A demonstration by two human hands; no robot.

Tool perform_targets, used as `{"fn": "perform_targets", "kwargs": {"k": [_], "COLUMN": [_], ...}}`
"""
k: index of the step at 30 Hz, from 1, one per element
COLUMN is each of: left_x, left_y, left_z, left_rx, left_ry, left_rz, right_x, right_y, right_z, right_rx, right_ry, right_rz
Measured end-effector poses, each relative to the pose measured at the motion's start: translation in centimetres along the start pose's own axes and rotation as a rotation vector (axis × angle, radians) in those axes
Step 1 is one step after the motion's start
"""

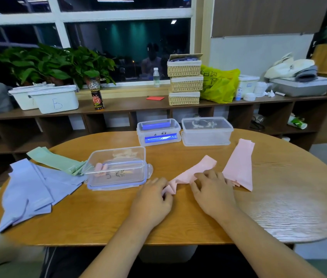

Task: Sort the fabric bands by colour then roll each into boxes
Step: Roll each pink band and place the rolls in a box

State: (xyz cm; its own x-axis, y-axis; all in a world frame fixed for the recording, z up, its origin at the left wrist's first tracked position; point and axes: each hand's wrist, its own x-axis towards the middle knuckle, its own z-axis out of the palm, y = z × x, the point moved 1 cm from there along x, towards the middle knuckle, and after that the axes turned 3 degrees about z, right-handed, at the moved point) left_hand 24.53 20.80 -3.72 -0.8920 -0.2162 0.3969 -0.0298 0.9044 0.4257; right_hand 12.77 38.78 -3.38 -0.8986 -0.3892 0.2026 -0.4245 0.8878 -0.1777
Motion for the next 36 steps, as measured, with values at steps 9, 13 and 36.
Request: {"fn": "perform_targets", "kwargs": {"k": [9,13,36], "left_x": [-0.4,-0.6,-1.5], "left_y": [1.4,1.4,1.9], "left_z": [-0.5,-0.7,-0.9], "left_rx": [-0.068,-0.121,-0.300], "left_ry": [-0.096,-0.133,-0.219], "left_rz": [0.245,0.310,0.294], "right_x": [2.1,1.0,-0.3], "right_y": [-0.7,-0.1,1.2], "right_z": [0.8,0.7,-0.3], "right_rx": [0.011,0.006,0.486], "right_ry": [-0.055,0.094,-0.041], "right_rz": [-0.133,-0.097,-0.256]}}
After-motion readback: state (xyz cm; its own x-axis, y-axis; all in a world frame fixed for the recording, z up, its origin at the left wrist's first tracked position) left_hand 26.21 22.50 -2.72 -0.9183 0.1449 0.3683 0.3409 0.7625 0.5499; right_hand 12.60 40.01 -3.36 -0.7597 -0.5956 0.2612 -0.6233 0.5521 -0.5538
